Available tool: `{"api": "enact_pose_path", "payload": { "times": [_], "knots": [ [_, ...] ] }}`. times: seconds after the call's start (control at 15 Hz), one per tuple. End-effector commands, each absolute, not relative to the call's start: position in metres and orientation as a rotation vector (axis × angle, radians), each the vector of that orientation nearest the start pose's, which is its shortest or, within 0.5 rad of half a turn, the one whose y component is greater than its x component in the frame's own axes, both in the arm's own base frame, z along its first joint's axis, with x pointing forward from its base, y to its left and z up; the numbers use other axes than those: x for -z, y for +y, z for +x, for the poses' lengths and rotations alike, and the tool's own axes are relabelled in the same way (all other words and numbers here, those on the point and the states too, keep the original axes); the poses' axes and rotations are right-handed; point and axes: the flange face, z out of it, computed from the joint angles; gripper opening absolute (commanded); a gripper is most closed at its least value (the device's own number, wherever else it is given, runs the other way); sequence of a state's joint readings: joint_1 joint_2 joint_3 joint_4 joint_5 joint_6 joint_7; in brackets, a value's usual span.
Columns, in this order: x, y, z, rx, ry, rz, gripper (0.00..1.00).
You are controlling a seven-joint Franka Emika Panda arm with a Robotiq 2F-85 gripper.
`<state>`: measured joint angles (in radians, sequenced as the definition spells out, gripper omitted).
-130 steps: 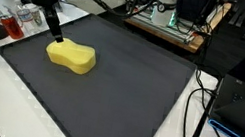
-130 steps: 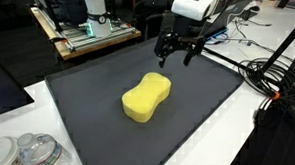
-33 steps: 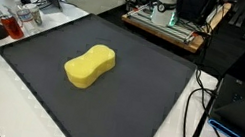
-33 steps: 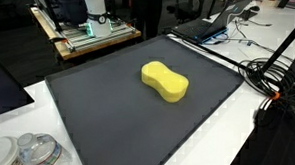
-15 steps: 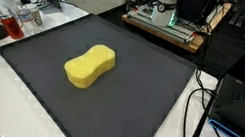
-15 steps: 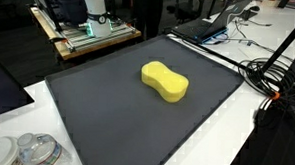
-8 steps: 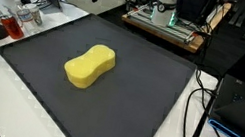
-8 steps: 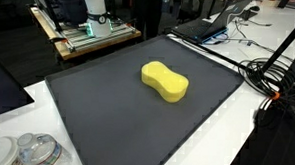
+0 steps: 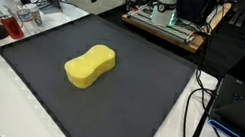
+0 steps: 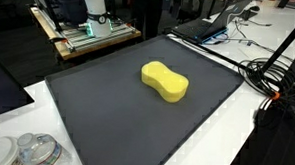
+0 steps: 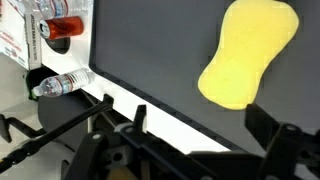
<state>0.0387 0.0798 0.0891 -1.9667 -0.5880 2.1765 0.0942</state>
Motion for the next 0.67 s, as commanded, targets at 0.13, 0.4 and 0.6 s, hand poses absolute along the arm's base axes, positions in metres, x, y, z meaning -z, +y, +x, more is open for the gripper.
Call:
{"api": "enact_pose_path", "payload": {
  "times": [0.13,0.4,0.6],
  "knots": [
    [-0.437,0.115,0.615,0.169,-0.617,-3.685,1.00],
    [-0.422,0.162,0.635,0.082,-0.733,-3.662,1.00],
    [-0.408,0.198,0.636,0.090,-0.867,-3.601,1.00]
  ]
}}
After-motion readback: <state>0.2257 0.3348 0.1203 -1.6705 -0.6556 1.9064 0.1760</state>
